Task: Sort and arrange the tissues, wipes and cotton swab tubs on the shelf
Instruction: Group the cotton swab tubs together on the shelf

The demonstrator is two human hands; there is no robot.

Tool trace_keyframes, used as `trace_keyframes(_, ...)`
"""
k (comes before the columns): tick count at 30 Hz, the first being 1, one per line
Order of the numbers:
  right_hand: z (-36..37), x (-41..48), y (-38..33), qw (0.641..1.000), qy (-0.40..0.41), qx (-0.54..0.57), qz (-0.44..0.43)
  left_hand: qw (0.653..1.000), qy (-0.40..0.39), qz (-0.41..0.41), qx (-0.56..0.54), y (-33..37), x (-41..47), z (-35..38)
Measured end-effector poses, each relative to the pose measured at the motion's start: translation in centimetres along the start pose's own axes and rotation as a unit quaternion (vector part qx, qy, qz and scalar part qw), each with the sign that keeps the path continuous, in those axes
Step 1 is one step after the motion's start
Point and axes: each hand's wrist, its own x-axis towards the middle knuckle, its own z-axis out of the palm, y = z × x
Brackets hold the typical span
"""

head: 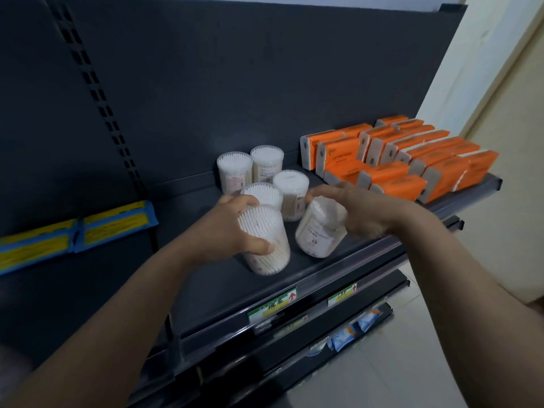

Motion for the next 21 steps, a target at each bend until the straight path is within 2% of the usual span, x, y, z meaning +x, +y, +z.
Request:
trace_keyframes(3,-0.4,1.3,0.6,0.999,-0.028,-0.011,-0.026,0.998,0.029,-0.059,0.010,0.4,0.7,0.1)
trace_keyframes(6,-0.9,2.5,1.5,0.997,-0.057,-0.009,-0.055,0.986,0.090,-0.135,0.034,1.2,1.2,1.3)
trace_keyframes(9,-1.2,3.9,2.4,0.995,-0.054,-0.010,-0.088,0.970,0.134,-0.196,0.054,2.2,1.5,2.7)
trace_keyframes(16,-1.3,6.1,3.8,0.987,-0.036,-0.006,-0.156,0.930,0.232,-0.251,0.131,4.4,2.5,6.7)
trace_keyframes(21,-1.5,7.0,4.5,0.985,-0.039,0.013,-0.169,0.924,0.223,-0.283,0.126,5.0,2.9,7.0)
